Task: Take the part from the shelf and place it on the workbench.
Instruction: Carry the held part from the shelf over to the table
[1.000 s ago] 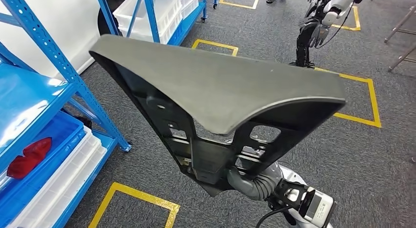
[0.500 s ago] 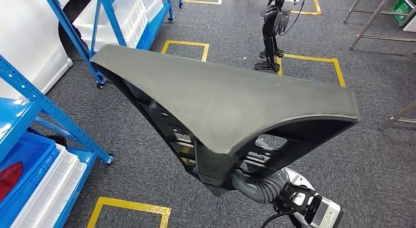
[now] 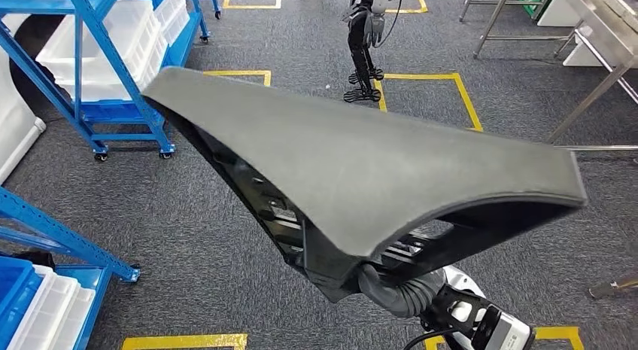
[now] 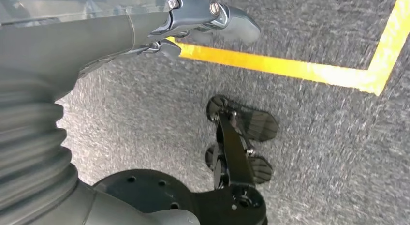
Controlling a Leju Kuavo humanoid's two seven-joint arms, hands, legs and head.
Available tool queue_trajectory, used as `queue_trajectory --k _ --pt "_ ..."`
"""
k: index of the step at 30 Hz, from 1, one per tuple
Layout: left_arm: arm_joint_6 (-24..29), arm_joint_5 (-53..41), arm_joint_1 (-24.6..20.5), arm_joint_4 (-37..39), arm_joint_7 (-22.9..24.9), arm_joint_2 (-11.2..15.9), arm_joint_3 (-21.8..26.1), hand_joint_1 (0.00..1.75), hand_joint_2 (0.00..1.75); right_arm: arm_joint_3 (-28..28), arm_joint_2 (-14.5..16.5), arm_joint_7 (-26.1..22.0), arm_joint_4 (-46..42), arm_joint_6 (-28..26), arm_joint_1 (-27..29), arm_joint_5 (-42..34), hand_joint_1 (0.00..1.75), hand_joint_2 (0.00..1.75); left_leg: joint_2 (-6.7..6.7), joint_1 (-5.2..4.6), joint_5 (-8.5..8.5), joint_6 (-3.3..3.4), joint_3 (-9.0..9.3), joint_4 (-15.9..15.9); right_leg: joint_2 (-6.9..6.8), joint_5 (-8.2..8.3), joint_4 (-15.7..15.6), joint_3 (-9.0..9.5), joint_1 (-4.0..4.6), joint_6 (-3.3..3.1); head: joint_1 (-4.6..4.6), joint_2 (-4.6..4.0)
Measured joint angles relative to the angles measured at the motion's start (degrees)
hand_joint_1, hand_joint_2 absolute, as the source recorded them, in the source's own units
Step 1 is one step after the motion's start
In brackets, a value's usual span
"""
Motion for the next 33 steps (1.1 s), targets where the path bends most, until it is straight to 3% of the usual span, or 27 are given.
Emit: queue_trajectory --k 2,4,5,6,7,8,10,12,14,16,17,19,20,21,22,23,24,26,28,30,31,33 --pt "-0.2 0.0 -0.1 0.0 -0.1 -0.1 0.0 0.00 1.75 -0.5 -0.1 0.0 -0.1 -0.1 0.1 -0.3 1.75 1.75 1.46 -0.01 0.36 0.82 0.15 -0.6 -2.80 -2.29 3.7 -1.83 0.08 0.41 0.34 0.00" --pt "-0.3 0.0 0.0 0.0 -0.2 -0.1 0.0 0.00 1.75 -0.9 -0.1 0.0 -0.1 -0.2 0.2 -0.4 1.75 1.75 2.99 -0.39 0.35 1.24 0.17 -0.7 -5.72 -6.08 11.5 -5.59 0.08 0.71 0.64 0.00" --pt "-0.3 0.0 0.1 0.0 -0.2 -0.1 0.0 0.00 1.75 -1.0 -0.2 0.0 -0.1 -0.3 0.4 -0.4 1.75 1.75 3.77 -0.55 0.29 1.31 0.15 -0.7 -6.19 -7.27 15.0 -7.25 -0.01 0.82 0.64 0.00" --pt "-0.3 0.0 0.1 0.0 -0.2 -0.1 0.0 0.00 1.75 -1.1 -0.2 0.0 -0.1 -0.2 0.5 -0.5 1.75 1.75 4.53 -0.66 0.23 1.35 0.17 -0.7 -6.40 -7.44 16.6 -8.02 -0.10 0.86 0.64 0.00" --pt "-0.4 0.0 0.1 0.0 -0.2 -0.2 0.0 0.00 1.75 -1.2 -0.2 0.0 -0.1 -0.2 0.7 -0.4 1.75 1.75 5.22 -0.73 0.17 1.34 0.21 -0.7 -6.58 -6.52 15.7 -7.55 -0.15 0.85 0.65 0.00" --pt "-0.4 0.0 0.0 0.0 -0.2 -0.2 0.0 0.00 1.75 -1.3 -0.2 0.0 -0.1 -0.3 0.8 -0.4 1.75 1.75 5.86 -0.77 0.07 1.27 0.31 -0.7 -6.98 -4.77 12.6 -5.85 -0.14 0.75 0.65 0.00" --pt "-0.5 0.0 -0.1 0.0 -0.4 -0.2 0.0 0.00 1.75 -1.3 -0.2 0.0 -0.1 -0.3 0.9 -0.1 1.75 1.75 6.90 -0.95 -0.21 0.89 0.62 -0.6 -9.09 -1.50 4.0 -1.15 0.19 0.24 0.63 0.00" --pt "-0.7 0.0 -0.1 0.0 -0.5 -0.3 0.0 0.00 1.75 -1.3 -0.2 0.0 -0.1 -0.4 1.0 0.2 1.75 1.75 7.70 -1.13 -0.48 0.32 0.86 -0.6 -10.41 -0.56 -0.4 1.06 0.72 -0.43 0.57 0.00" --pt "-0.9 0.0 -0.1 0.0 -0.6 -0.3 0.0 0.00 1.75 -1.3 -0.2 0.0 -0.1 -0.3 1.3 0.3 1.75 1.75 8.56 -1.13 -0.67 -0.30 1.11 -0.7 -9.51 -0.56 -0.7 1.02 0.89 -1.00 0.49 0.00" --pt "-1.1 0.0 -0.2 0.0 -0.5 -0.3 0.0 0.00 1.75 -1.4 -0.2 0.0 -0.1 -0.1 1.3 0.1 1.75 1.75 7.45 -0.95 -1.72 -0.89 0.91 0.4 -8.40 -0.26 -1.2 1.35 0.61 -1.63 0.42 0.00" --pt "-1.1 0.0 -0.2 0.0 -0.4 -0.3 0.0 0.00 1.75 -1.4 -0.2 0.0 -0.1 0.1 1.2 -0.1 1.75 1.75 6.18 -0.87 -3.04 -1.13 0.06 2.5 -7.86 -0.13 -1.5 1.56 0.43 -1.94 0.32 0.00" --pt "-1.2 0.0 -0.1 0.0 -0.3 -0.4 0.0 0.00 1.75 -1.4 -0.2 0.0 -0.1 0.4 1.0 -0.3 1.75 1.75 3.89 -0.74 -6.75 -1.41 -3.55 10.1 -6.77 -0.12 -1.6 1.69 0.40 -2.30 0.08 0.00" --pt "-1.2 0.0 0.1 0.0 -0.2 -0.4 0.0 0.00 1.75 -1.4 -0.2 0.0 0.0 0.5 0.9 -0.3 1.75 1.75 3.54 -0.73 -8.09 -1.51 -5.52 14.0 -6.08 -0.14 -1.6 1.70 0.44 -2.36 -0.01 0.00" --pt "-1.2 0.0 0.2 0.0 -0.2 -0.4 0.0 0.00 1.75 -1.4 -0.2 0.0 0.0 0.6 1.0 -0.3 1.75 1.75 3.42 -0.73 -8.41 -1.57 -6.84 16.3 -5.34 -0.15 -1.5 1.73 0.47 -2.37 -0.03 0.00" --pt "-1.2 0.0 0.2 0.0 -0.2 -0.4 0.0 0.00 1.75 -1.4 -0.2 0.0 0.1 0.6 1.0 -0.4 1.75 1.75 3.37 -0.71 -7.47 -1.59 -7.04 16.2 -4.57 -0.18 -1.4 1.77 0.47 -2.35 -0.04 0.00" --pt "-1.2 0.0 0.2 0.0 -0.2 -0.4 0.0 0.00 1.75 -1.4 -0.2 0.0 0.1 0.7 1.0 -0.4 1.75 1.75 3.16 -0.66 -5.49 -1.57 -6.09 13.7 -3.80 -0.23 -1.3 1.85 0.43 -2.26 -0.04 0.00" --pt "-1.2 -0.1 0.2 0.0 -0.2 -0.4 0.0 0.00 1.75 -1.4 -0.2 0.0 0.1 0.7 0.9 -0.4 1.75 1.75 2.51 -0.54 -3.05 -1.53 -4.32 9.6 -3.07 -0.34 -1.2 1.92 0.37 -2.11 -0.05 0.00" --pt "-1.3 -0.4 0.2 0.0 -0.1 -0.4 0.0 0.00 1.75 -1.4 -0.2 0.0 0.1 1.0 0.8 -0.4 1.75 1.75 0.19 -0.27 -0.32 -1.34 -1.14 2.5 -1.72 -0.59 -0.6 1.71 0.38 -1.59 -0.03 0.01" --pt "-1.3 -0.6 0.2 0.0 0.0 -0.4 0.0 0.00 1.75 -1.4 -0.2 0.0 0.1 1.5 0.6 -0.5 1.75 1.75 -0.83 -0.30 -0.30 -0.86 -0.19 0.3 -0.56 -0.55 -0.4 1.20 0.31 -0.92 -0.07 0.01" --pt "-1.1 -0.6 0.1 0.0 0.2 -0.5 0.0 0.00 1.75 -1.5 -0.2 0.0 0.1 2.0 0.5 -0.6 1.75 1.75 0.28 -0.35 -0.03 -0.05 -0.08 -0.1 0.18 -0.39 -0.4 0.88 0.08 -0.27 -0.13 0.00" --pt "-1.0 -0.5 0.0 0.0 0.3 -0.6 0.0 0.00 1.75 -1.6 -0.2 0.0 0.0 2.1 0.4 -0.8 1.75 1.75 0.88 -0.32 0.17 0.38 0.04 -0.4 -0.51 -0.83 0.2 0.56 0.09 -0.01 0.02 0.00" --pt "-0.9 -0.3 0.0 0.0 0.5 -0.7 0.0 0.00 1.75 -1.9 -0.4 0.0 0.0 2.3 -0.2 -1.4 1.75 1.75 2.26 -0.32 0.43 0.98 0.18 -0.9 -3.50 -3.53 4.8 -1.68 0.19 0.40 0.39 0.00"
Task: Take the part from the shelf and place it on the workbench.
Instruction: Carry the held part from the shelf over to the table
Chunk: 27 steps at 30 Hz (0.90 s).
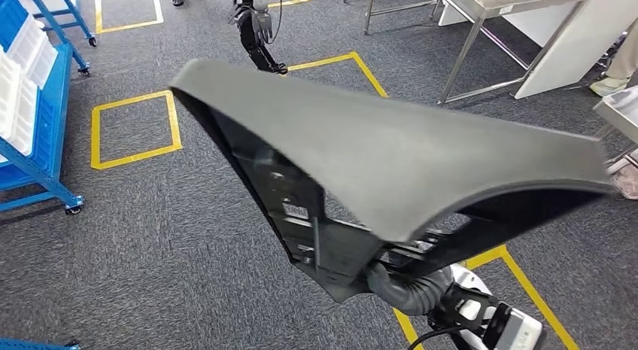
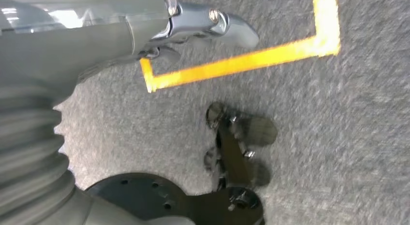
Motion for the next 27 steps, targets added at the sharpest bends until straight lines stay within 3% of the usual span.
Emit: queue_trajectory --k 2,3,4,5,6,8,10,12,14,16,17,18,19,20,21,23,25,27 --pt "0.0 0.2 0.2 0.0 0.0 0.0 0.0 0.00 1.75 -0.3 -0.1 0.0 0.0 0.3 -0.6 -0.5 1.75 1.75 1.43 -0.25 -0.07 0.23 0.00 -0.1 -2.45 -3.47 7.9 -3.89 -0.01 0.37 0.23 0.00" --pt "0.1 0.2 0.2 0.0 0.1 0.0 0.1 0.00 1.75 -0.4 -0.1 0.0 0.0 0.5 -0.7 -0.6 1.75 1.75 2.14 -0.34 -0.14 0.28 0.01 0.0 -2.83 -4.15 10.6 -5.22 -0.09 0.46 0.23 0.00" --pt "0.1 0.2 0.2 0.0 0.1 -0.1 0.1 0.00 1.75 -0.4 -0.1 0.0 0.0 0.5 -0.7 -0.7 1.75 1.75 2.81 -0.39 -0.22 0.30 0.06 0.0 -3.02 -3.74 11.1 -5.51 -0.16 0.49 0.23 0.00" --pt "0.1 0.1 0.1 0.0 0.1 -0.2 0.1 0.00 1.75 -0.5 -0.1 0.0 0.0 0.5 -0.7 -0.7 1.75 1.75 3.42 -0.42 -0.31 0.25 0.16 0.0 -3.25 -2.30 9.2 -4.53 -0.20 0.43 0.24 0.00" --pt "0.0 0.0 0.1 0.0 0.0 -0.3 0.1 0.00 1.75 -0.5 -0.1 0.0 0.0 0.5 -0.7 -0.7 1.75 1.75 3.98 -0.44 -0.43 0.15 0.32 0.0 -3.84 -0.25 5.3 -2.48 -0.18 0.27 0.24 0.00" --pt "-0.1 -0.2 0.0 0.0 -0.1 -0.5 0.1 0.00 1.75 -0.5 -0.1 0.0 -0.2 0.5 -0.8 -0.6 1.75 1.75 4.96 -0.63 -0.75 -0.27 0.68 0.0 -6.16 2.50 -2.8 1.66 0.34 -0.43 0.22 0.00" --pt "-0.3 -0.4 -0.1 0.0 -0.4 -0.6 0.1 0.00 1.75 -0.7 -0.1 0.0 -0.5 0.4 -0.7 -0.5 1.75 1.75 5.89 -0.82 -1.02 -0.85 0.91 0.0 -7.10 2.86 -5.7 2.94 0.89 -1.14 0.20 0.00" --pt "-0.3 -0.5 -0.2 0.0 -0.6 -0.6 0.1 0.00 1.75 -0.9 -0.2 0.0 -1.0 0.3 -0.5 -0.5 1.75 1.75 6.79 -0.84 -1.30 -1.45 1.16 0.0 -5.75 3.07 -5.9 2.88 0.78 -1.65 0.19 0.00" --pt "-0.3 -0.6 -0.3 0.0 -0.8 -0.6 0.1 0.00 1.75 -1.1 -0.3 0.0 -1.7 0.3 -0.1 -0.5 1.75 1.75 5.35 -0.68 -2.80 -1.97 0.67 1.9 -4.52 3.37 -6.5 3.31 0.39 -2.25 0.09 0.00" --pt "-0.1 -0.8 -0.2 0.0 -0.6 -0.6 0.1 0.00 1.75 -1.2 -0.4 -0.1 -2.3 0.2 0.2 -0.3 1.75 1.75 2.47 -0.46 -6.22 -2.33 -2.18 8.3 -3.36 3.48 -6.7 3.63 0.23 -2.70 -0.16 0.00" --pt "0.0 -0.9 -0.1 0.0 -0.4 -0.6 0.1 0.00 1.75 -1.2 -0.4 -0.1 -2.4 0.2 0.5 -0.1 1.75 1.75 1.65 -0.41 -7.91 -2.45 -4.25 12.5 -2.70 3.46 -6.7 3.63 0.27 -2.81 -0.28 0.00" --pt "0.0 -0.9 0.0 0.0 -0.3 -0.6 0.1 0.00 1.75 -1.2 -0.4 -0.1 -2.6 0.2 0.9 0.1 1.75 1.75 1.31 -0.41 -8.79 -2.55 -5.98 15.7 -1.95 3.42 -6.6 3.63 0.31 -2.86 -0.35 0.00" --pt "0.1 -1.0 0.1 0.0 -0.1 -0.6 0.1 0.00 1.75 -1.2 -0.4 0.0 -2.7 0.2 1.2 0.4 1.75 1.75 1.18 -0.40 -8.52 -2.58 -6.89 17.0 -1.17 3.37 -6.5 3.65 0.35 -2.88 -0.36 0.00" --pt "0.1 -1.0 0.1 0.0 -0.1 -0.6 0.1 0.00 1.75 -1.2 -0.4 0.0 -2.8 0.3 1.5 0.6 1.75 1.75 1.07 -0.39 -7.07 -2.54 -6.70 15.9 -0.36 3.30 -6.4 3.69 0.36 -2.85 -0.39 0.00" --pt "0.1 -1.0 0.1 0.0 -0.1 -0.6 0.1 0.00 1.75 -1.2 -0.4 0.0 -3.0 0.3 1.6 0.7 1.75 1.75 0.75 -0.37 -4.80 -2.45 -5.47 12.6 0.43 3.20 -6.2 3.74 0.34 -2.77 -0.39 0.00" --pt "0.0 -1.2 0.0 0.0 -0.2 -0.5 0.1 0.00 1.75 -1.2 -0.4 0.0 -3.2 0.4 1.7 0.9 1.75 1.75 -1.39 -0.22 -1.08 -2.08 -2.16 4.5 1.84 2.96 -5.8 3.69 0.31 -2.43 -0.40 0.00" --pt "-0.2 -1.5 -0.1 0.0 -0.3 -0.5 0.0 0.00 1.75 -1.2 -0.4 0.0 -3.4 0.4 1.7 1.2 1.75 1.75 -3.00 -0.21 -0.29 -1.64 -0.61 0.8 2.97 2.89 -5.5 3.31 0.20 -1.86 -0.43 0.00" --pt "-0.2 -1.7 -0.2 0.0 -0.3 -0.5 -0.1 0.00 1.75 -1.2 -0.4 0.0 -3.5 0.4 1.9 1.3 1.75 1.75 -2.33 -0.24 -0.29 -1.05 -0.36 0.4 3.97 3.05 -5.6 2.98 0.05 -1.13 -0.45 0.00"
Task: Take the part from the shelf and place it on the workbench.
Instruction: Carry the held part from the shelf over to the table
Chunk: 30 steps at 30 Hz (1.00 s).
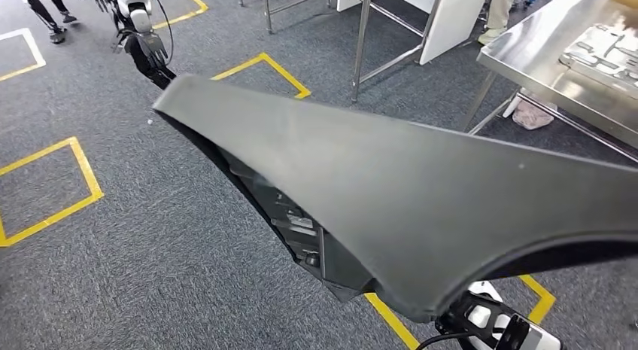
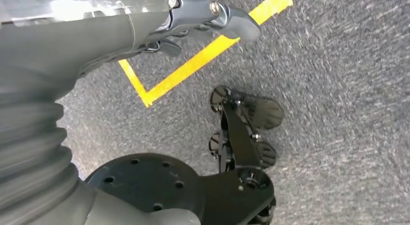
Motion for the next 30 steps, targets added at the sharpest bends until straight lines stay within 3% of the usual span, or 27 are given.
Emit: queue_trajectory --k 1,3,5,7,8,9,11,13,15,16,18,20,21,22,23,25,27,29,30 --pt "0.0 0.0 -0.1 0.0 0.0 0.0 0.0 0.00 1.75 0.0 0.0 0.0 -0.1 0.0 0.1 0.0 1.75 1.75 0.61 0.05 0.16 0.39 0.15 -0.3 -0.38 -0.17 0.2 -0.16 0.05 0.30 0.00 0.00" --pt "-0.1 -0.1 -0.1 0.0 -0.1 -0.1 -0.1 0.00 1.75 -0.1 0.0 0.0 -0.2 0.0 0.0 0.1 1.75 1.75 1.96 0.25 0.45 1.05 0.38 -0.8 -3.09 -2.20 3.5 -1.76 0.21 0.73 0.36 0.00" --pt "-0.2 -0.2 0.0 0.0 -0.3 0.0 -0.1 0.00 1.75 -0.1 0.0 0.0 -0.3 -0.1 0.0 0.2 1.75 1.75 3.35 0.10 0.39 1.33 0.43 -0.9 -5.99 -5.80 10.8 -5.40 0.05 1.06 0.73 0.00" --pt "-0.2 -0.3 0.1 0.0 -0.6 0.0 -0.1 0.00 1.75 -0.1 0.0 0.0 -0.3 -0.1 0.2 0.2 1.75 1.75 4.78 0.02 0.19 1.32 0.48 -0.9 -6.81 -7.22 16.0 -8.10 -0.28 1.36 0.77 0.00" --pt "-0.3 -0.1 0.1 0.0 -0.8 0.1 -0.1 0.00 1.75 -0.1 0.0 0.0 -0.3 -0.1 0.3 0.2 1.75 1.75 5.45 0.02 0.07 1.23 0.59 -0.9 -7.07 -6.29 15.4 -7.85 -0.40 1.43 0.78 0.00" --pt "-0.3 0.0 0.1 0.0 -1.1 0.1 -0.1 0.00 1.75 -0.1 0.0 0.0 -0.3 0.0 0.4 0.2 1.75 1.75 6.09 0.03 -0.09 1.09 0.78 -0.9 -7.51 -4.46 12.6 -6.40 -0.48 1.43 0.78 0.00" --pt "-0.4 0.3 0.0 0.0 -1.5 0.1 -0.1 0.00 1.75 -0.1 0.0 0.0 -0.3 0.0 0.3 0.1 1.75 1.75 7.20 -0.12 -0.51 0.62 1.29 -0.9 -9.71 -0.99 4.2 -2.08 -0.23 1.08 0.78 0.00" --pt "-0.4 0.2 -0.1 0.0 -1.7 0.2 -0.1 0.00 1.75 -0.1 0.0 0.0 0.0 -0.1 -0.4 -0.3 1.75 1.75 8.13 -0.38 -0.90 0.00 1.66 -0.8 -10.98 0.00 0.0 -0.03 0.21 0.48 0.71 0.00" --pt "-0.3 0.0 -0.4 0.0 -1.6 0.3 -0.1 0.00 1.75 -0.2 0.0 0.0 0.4 -0.1 -1.3 -0.9 1.75 1.75 9.12 -0.45 -1.13 -0.65 1.98 -0.9 -10.00 -0.10 -0.2 -0.15 0.42 -0.15 0.65 0.00" --pt "-0.3 0.1 -0.6 0.0 -1.6 0.3 -0.1 0.00 1.75 -0.2 0.0 0.0 0.6 -0.1 -1.6 -1.0 1.75 1.75 8.94 -0.34 -1.39 -1.00 2.09 -0.8 -9.43 -0.03 -0.3 -0.07 0.36 -0.45 0.64 0.00" --pt "-0.6 0.2 -0.7 0.0 -1.6 0.5 -0.1 0.00 1.75 -0.2 0.1 0.0 1.0 -0.5 -2.2 -0.7 1.75 1.75 6.78 -0.11 -3.41 -1.49 1.09 2.1 -8.38 0.14 -0.7 0.23 0.07 -1.14 0.41 0.00" --pt "-0.8 0.3 -0.6 0.0 -1.4 0.5 -0.1 0.00 1.75 -0.2 0.5 0.0 1.4 -1.1 -2.3 0.1 1.75 1.75 4.23 0.03 -7.13 -1.68 -2.43 9.6 -7.28 0.12 -0.7 0.41 0.05 -1.57 0.07 0.00" --pt "-0.9 0.4 -0.4 0.0 -1.2 0.6 0.0 0.00 1.75 -0.2 0.7 0.0 1.6 -1.2 -2.3 0.4 1.75 1.75 3.78 0.04 -8.53 -1.72 -4.49 13.6 -6.59 0.08 -0.7 0.44 0.13 -1.67 -0.02 0.00" --pt "-0.9 0.5 -0.3 0.0 -1.0 0.6 0.0 0.00 1.75 -0.2 0.9 0.0 1.8 -1.3 -2.3 0.6 1.75 1.75 3.58 0.03 -8.93 -1.70 -6.01 16.2 -5.82 0.05 -0.7 0.51 0.22 -1.71 -0.03 0.00" --pt "-0.8 0.7 -0.1 0.0 -0.9 0.6 0.1 0.00 1.75 -0.2 1.0 0.0 2.0 -1.3 -2.3 0.6 1.75 1.75 3.47 0.02 -8.09 -1.60 -6.53 16.5 -5.02 0.01 -0.6 0.61 0.30 -1.73 -0.03 0.00" --pt "-0.8 0.8 -0.1 0.0 -0.7 0.6 0.1 0.00 1.75 -0.2 1.1 0.0 2.5 -1.2 -2.6 0.5 1.75 1.75 2.70 0.02 -3.61 -1.15 -4.55 10.6 -3.44 -0.11 -0.6 0.90 0.35 -1.68 -0.05 0.00" --pt "-0.9 0.9 -0.1 0.0 -0.6 0.8 0.2 0.00 1.75 -0.2 1.2 0.0 3.0 -1.1 -3.3 0.3 1.75 1.75 -0.18 0.13 -0.13 -0.53 -1.60 3.1 -1.96 -0.22 -0.3 0.82 0.30 -1.35 -0.05 0.00" --pt "-1.0 0.9 -0.1 0.0 -0.6 1.0 0.4 0.00 1.75 -0.3 1.4 0.0 3.5 -1.1 -4.0 0.2 1.75 1.75 -1.91 0.05 0.38 -0.11 -0.50 0.2 -0.64 -0.14 -0.2 0.30 -0.01 -0.66 -0.12 0.00" --pt "-1.0 0.9 -0.1 0.0 -0.5 1.0 0.4 0.00 1.75 -0.3 1.5 0.0 3.7 -1.1 -4.2 0.2 1.75 1.75 -1.46 -0.03 0.37 0.04 -0.38 -0.1 0.03 -0.04 -0.2 0.08 -0.18 -0.24 -0.16 0.00"
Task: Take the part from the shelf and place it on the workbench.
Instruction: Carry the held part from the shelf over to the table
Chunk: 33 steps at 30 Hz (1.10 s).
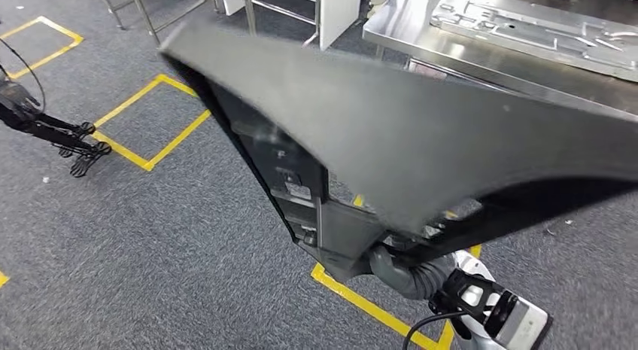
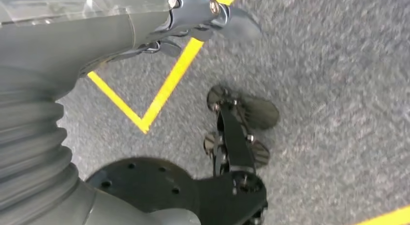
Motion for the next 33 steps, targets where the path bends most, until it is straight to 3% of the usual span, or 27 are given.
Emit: queue_trajectory --k 1,3,5,7,8,9,12,14,16,18,20,22,23,24,25,27,28,29,31,32,33 --pt "-0.1 0.0 -0.1 0.0 0.0 0.0 0.0 0.00 1.75 -0.1 0.0 0.0 0.2 0.0 -0.1 0.0 1.75 1.75 0.64 0.07 0.11 0.25 0.12 -0.2 0.11 0.00 0.0 -0.09 -0.08 0.36 -0.02 0.00" --pt "-0.2 0.0 -0.2 0.0 0.0 0.0 0.0 0.00 1.75 -0.3 0.0 0.0 0.6 0.0 -0.3 -0.1 1.75 1.75 2.05 0.32 0.38 0.88 0.52 -0.9 -2.43 -1.27 1.9 -1.05 0.16 0.93 0.29 0.00" --pt "-0.3 0.0 -0.1 0.0 0.0 0.0 0.1 0.00 1.75 -0.4 0.0 0.0 1.0 0.0 -0.7 -0.4 1.75 1.75 3.63 0.31 0.40 1.29 0.75 -1.3 -5.97 -4.65 8.4 -4.31 0.21 1.39 0.65 0.00" --pt "-0.2 0.2 0.1 0.0 0.1 0.0 0.2 0.00 1.75 -0.4 0.0 0.0 1.6 0.2 -0.8 -0.9 1.75 1.75 5.23 0.22 0.24 1.35 0.77 -1.2 -6.89 -7.09 15.3 -7.86 -0.12 1.81 0.72 0.00" --pt "-0.2 0.2 0.1 0.0 0.3 0.0 0.2 0.00 1.75 -0.5 0.0 0.0 1.9 0.3 -0.8 -1.1 1.75 1.75 5.97 0.21 0.14 1.30 0.80 -1.1 -7.03 -6.76 16.1 -8.32 -0.25 1.96 0.74 0.00" --pt "-0.1 0.3 0.1 0.0 0.4 0.0 0.3 0.00 1.75 -0.5 0.0 0.0 2.2 0.4 -0.8 -1.2 1.75 1.75 6.65 0.22 0.00 1.22 0.87 -1.1 -7.29 -5.38 14.5 -7.51 -0.33 2.02 0.74 0.00" --pt "0.0 0.3 0.0 0.0 0.8 -0.1 0.4 0.00 1.75 -0.5 0.0 0.0 3.0 1.0 -1.3 -1.4 1.75 1.75 8.32 0.04 -0.56 0.67 1.33 -0.8 -10.10 -0.36 2.6 -1.36 0.03 1.45 0.72 0.00" --pt "0.1 0.3 -0.1 0.0 1.0 -0.1 0.5 0.00 1.75 -0.5 0.0 0.0 3.4 1.3 -1.8 -1.7 1.75 1.75 9.23 -0.18 -0.84 0.05 1.59 -0.8 -10.88 0.16 -0.4 0.04 0.50 0.82 0.67 0.00" --pt "0.1 0.3 -0.2 0.0 1.1 -0.1 0.6 0.00 1.75 -0.6 0.0 0.0 3.8 1.7 -2.1 -2.0 1.75 1.75 9.98 -0.19 -1.04 -0.65 1.82 -0.9 -9.64 0.36 -0.5 -0.06 0.51 0.22 0.65 0.00" --pt "0.0 0.3 -0.3 0.0 1.2 -0.1 0.7 0.00 1.75 -0.6 0.0 0.0 4.1 2.1 -2.3 -2.1 1.75 1.75 8.59 -0.01 -2.24 -1.23 1.43 0.6 -8.61 0.63 -0.9 0.21 0.23 -0.40 0.57 0.00" --pt "0.0 0.3 -0.2 0.0 1.2 -0.1 0.7 0.00 1.75 -0.6 0.2 0.0 4.3 2.2 -2.5 -2.2 1.75 1.75 6.02 0.20 -5.38 -1.57 -1.20 6.5 -7.61 0.74 -1.2 0.42 0.14 -0.87 0.38 0.00" --pt "-0.2 0.2 0.2 0.0 1.2 -0.2 0.7 0.00 1.75 -0.6 0.3 0.0 4.6 2.2 -2.6 -2.2 1.75 1.75 5.06 0.25 -8.04 -1.74 -4.92 13.8 -6.30 0.68 -1.0 0.42 0.28 -1.13 0.26 0.00" --pt "-0.3 0.0 0.3 0.0 1.1 -0.2 0.7 0.00 1.75 -0.6 0.3 0.0 4.8 2.2 -2.6 -2.2 1.75 1.75 4.98 0.26 -7.99 -1.76 -5.94 15.4 -5.57 0.62 -0.9 0.42 0.34 -1.16 0.25 0.00" --pt "-0.4 -0.1 0.4 0.0 1.1 -0.2 0.7 0.00 1.75 -0.6 0.4 0.0 4.9 2.2 -2.6 -2.2 1.75 1.75 4.92 0.26 -6.84 -1.72 -5.96 14.9 -4.80 0.56 -0.7 0.43 0.37 -1.15 0.25 0.00" --pt "-0.4 -0.3 0.5 0.0 1.0 -0.2 0.7 0.00 1.75 -0.6 0.4 0.0 5.0 2.2 -2.5 -2.2 1.75 1.75 4.61 0.28 -4.76 -1.60 -4.94 12.1 -4.04 0.46 -0.5 0.45 0.36 -1.07 0.25 0.00" --pt "-0.6 -0.6 0.5 0.0 0.9 -0.2 0.6 0.00 1.75 -0.6 0.3 0.0 5.0 2.2 -2.5 -2.2 1.75 1.75 2.35 0.42 -1.08 -1.13 -1.94 4.6 -2.63 0.22 -0.1 0.36 0.36 -0.74 0.28 0.00" --pt "-0.8 -0.7 0.5 0.0 0.9 -0.2 0.6 0.00 1.75 -0.6 0.3 0.0 5.0 2.2 -2.5 -2.2 1.75 1.75 1.20 0.46 -0.22 -0.89 -0.84 2.0 -1.97 0.18 0.1 0.16 0.29 -0.43 0.28 0.00" --pt "-0.9 -0.8 0.5 0.0 0.8 -0.2 0.6 0.00 1.75 -0.6 0.3 0.0 5.0 2.2 -2.4 -2.2 1.75 1.75 0.43 0.42 -0.16 -0.63 -0.34 0.8 -1.37 0.20 0.2 -0.10 0.16 -0.06 0.29 0.00" --pt "-1.2 -0.9 0.5 0.0 0.8 -0.2 0.6 0.00 1.75 -0.8 0.3 0.0 5.0 2.2 -2.1 -2.3 1.75 1.75 0.98 0.33 -0.24 -0.05 -0.07 0.4 -0.23 0.44 0.1 -0.49 -0.08 0.77 0.29 0.00" --pt "-1.2 -0.9 0.4 0.0 0.8 -0.2 0.6 0.00 1.75 -0.8 0.3 0.0 5.0 2.2 -2.0 -2.3 1.75 1.75 1.62 0.39 -0.10 0.34 0.09 0.1 -0.52 0.36 0.2 -0.58 -0.09 1.08 0.30 0.00" --pt "-1.3 -0.9 0.3 0.0 0.8 -0.3 0.6 0.00 1.75 -0.9 0.3 0.0 5.0 2.2 -2.1 -2.3 1.75 1.75 2.31 0.49 0.07 0.73 0.27 -0.2 -1.67 -0.19 1.0 -0.95 0.00 1.39 0.46 0.00"
